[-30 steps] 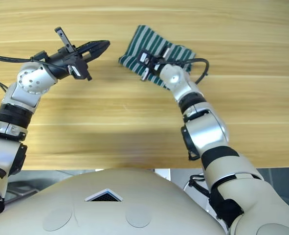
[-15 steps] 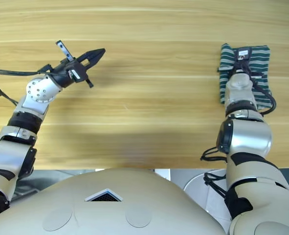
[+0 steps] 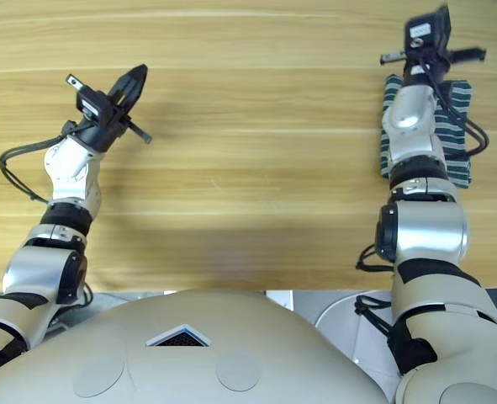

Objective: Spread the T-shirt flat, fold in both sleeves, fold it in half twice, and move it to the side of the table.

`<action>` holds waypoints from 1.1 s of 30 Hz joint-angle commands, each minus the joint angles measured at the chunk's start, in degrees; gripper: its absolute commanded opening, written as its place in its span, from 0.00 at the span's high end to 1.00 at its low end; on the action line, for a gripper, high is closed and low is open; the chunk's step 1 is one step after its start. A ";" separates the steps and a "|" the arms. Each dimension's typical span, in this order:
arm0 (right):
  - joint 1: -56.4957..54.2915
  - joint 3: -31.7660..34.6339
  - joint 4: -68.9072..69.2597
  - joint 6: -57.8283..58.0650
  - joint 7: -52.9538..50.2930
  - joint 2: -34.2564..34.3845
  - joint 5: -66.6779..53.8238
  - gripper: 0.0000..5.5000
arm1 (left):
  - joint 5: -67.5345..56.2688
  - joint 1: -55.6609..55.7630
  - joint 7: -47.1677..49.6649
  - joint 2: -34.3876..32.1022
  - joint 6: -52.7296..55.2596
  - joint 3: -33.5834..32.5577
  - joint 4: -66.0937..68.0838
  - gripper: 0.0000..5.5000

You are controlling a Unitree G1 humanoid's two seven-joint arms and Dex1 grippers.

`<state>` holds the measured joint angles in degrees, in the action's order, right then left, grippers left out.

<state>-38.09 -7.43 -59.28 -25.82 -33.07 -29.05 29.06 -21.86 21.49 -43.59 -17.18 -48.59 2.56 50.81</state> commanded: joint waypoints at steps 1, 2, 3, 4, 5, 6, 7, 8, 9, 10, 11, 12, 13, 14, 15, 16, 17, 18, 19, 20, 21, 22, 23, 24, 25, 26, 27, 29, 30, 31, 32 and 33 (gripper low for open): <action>3.64 -9.39 5.36 3.10 -6.14 3.91 10.64 0.99 | -8.96 1.95 -9.58 4.19 7.52 -6.73 2.56 1.00; 4.44 -11.12 3.28 0.80 -0.70 6.83 9.51 0.99 | -10.31 2.76 -11.03 5.19 9.83 -8.69 5.21 1.00; 5.06 -11.89 1.04 -2.64 5.52 9.50 7.06 0.99 | -10.59 3.67 -11.28 5.83 11.27 -10.20 8.19 1.00; 6.15 -11.33 -1.13 -6.30 16.65 12.43 1.86 0.99 | -10.58 4.82 -10.51 6.26 13.05 -11.75 11.66 1.00; 7.05 -11.58 -2.20 -11.06 24.78 13.83 -1.79 0.99 | -10.15 5.89 -9.24 6.39 14.20 -12.95 14.53 1.00; 8.90 -9.35 -0.88 -13.54 37.94 15.65 -11.00 0.99 | -10.38 6.99 -7.70 6.47 15.84 -14.51 16.78 1.00; 10.22 -7.10 0.47 -15.12 49.82 16.92 -19.28 0.99 | -10.85 8.06 -6.36 6.47 17.65 -16.03 18.54 1.00; 11.36 -2.86 2.74 -13.32 63.50 18.43 -29.96 0.99 | -11.54 9.13 -4.35 6.31 19.42 -17.61 20.04 1.00; 11.44 1.83 3.95 -9.71 75.26 19.98 -38.94 0.99 | -12.06 10.07 -2.76 6.08 20.87 -18.90 21.15 1.00; 10.70 6.16 4.19 -4.90 84.21 21.10 -45.65 0.99 | -12.44 10.78 -1.79 5.87 21.95 -19.96 21.89 1.00; 9.16 10.68 3.43 -0.75 88.59 22.11 -50.63 0.99 | -13.02 11.52 -1.20 5.64 23.11 -21.01 22.38 1.00; 6.95 14.23 0.89 1.32 87.66 22.86 -52.45 0.99 | -13.70 12.29 -1.05 5.44 24.24 -22.09 22.72 1.00; 5.03 16.01 -1.74 1.61 84.52 23.26 -52.23 0.99 | -13.94 12.92 -0.86 5.25 25.01 -22.85 23.00 1.00; 3.33 15.79 -4.91 -0.17 77.64 23.44 -49.09 0.99 | -13.51 13.45 0.10 5.03 25.23 -23.17 23.38 1.00; 1.98 14.72 -7.50 -1.86 71.63 23.39 -45.72 0.99 | -12.84 13.90 0.96 4.83 25.25 -23.49 23.70 1.00; 0.94 12.83 -9.93 -3.39 63.37 22.91 -41.31 0.99 | -12.08 14.19 1.85 4.73 25.18 -23.83 24.06 1.00; -0.01 11.81 -11.95 -4.34 56.22 22.33 -38.06 0.99 | -11.25 14.55 2.74 4.67 25.18 -24.33 24.43 1.00; -0.72 11.99 -13.38 -4.87 51.26 21.86 -36.60 0.99 | -10.30 14.88 3.48 4.70 25.15 -24.72 24.76 1.00; -1.28 14.31 -14.28 -4.82 50.01 21.95 -38.12 0.99 | -9.79 15.29 4.53 4.75 25.59 -25.41 25.13 1.00; -1.59 17.12 -14.98 -3.49 51.52 22.39 -40.74 0.99 | -8.64 15.54 6.00 4.73 25.53 -25.52 25.44 1.00; -1.88 19.57 -15.46 -2.17 53.62 22.91 -42.98 0.99 | -7.76 15.78 7.07 4.64 25.63 -25.67 25.67 1.00; -2.29 21.75 -15.79 -0.79 55.81 23.34 -44.92 0.99 | -6.98 16.02 7.72 4.49 25.74 -26.01 25.79 1.00; -3.09 24.31 -16.09 1.36 58.30 23.66 -47.26 0.99 | -6.87 16.18 8.39 4.12 26.25 -26.92 25.92 1.00; -3.91 27.37 -16.40 4.14 60.92 23.73 -50.09 0.99 | -7.23 16.35 8.92 3.71 27.05 -28.15 26.03 1.00; -4.53 29.79 -16.80 6.80 62.08 23.63 -52.08 0.99 | -7.08 16.42 10.13 3.29 27.36 -29.00 26.16 1.00; -4.93 31.06 -17.15 8.34 61.86 23.36 -52.68 0.99 | -8.02 16.65 10.88 3.03 28.76 -30.72 26.29 1.00; -5.17 31.66 -17.37 9.12 61.38 23.23 -52.59 0.99 | -8.57 16.79 11.30 2.86 29.73 -31.96 26.36 1.00; -4.83 29.49 -17.80 7.88 55.09 22.54 -47.97 0.99 | -7.44 16.68 13.04 2.38 30.35 -32.82 26.46 1.00; -4.56 28.02 -17.90 6.94 52.01 22.39 -45.36 0.99 | -6.79 16.63 14.18 2.11 30.60 -33.19 26.53 1.00; -4.23 26.43 -17.97 6.05 49.03 22.34 -42.67 0.99 | -6.31 16.74 15.63 1.90 31.16 -33.60 26.64 1.00; -4.10 25.57 -18.03 5.72 47.15 22.47 -40.91 0.99 | -6.10 16.81 16.89 1.75 31.86 -34.10 26.75 1.00; -4.04 24.53 -18.18 5.70 44.47 22.54 -38.82 0.99 | -5.92 16.79 18.37 1.61 32.93 -34.58 26.88 1.00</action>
<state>-42.37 19.05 -76.86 -19.63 15.65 -6.22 -13.12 -28.75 37.26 -28.03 -14.88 -17.82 -30.96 76.77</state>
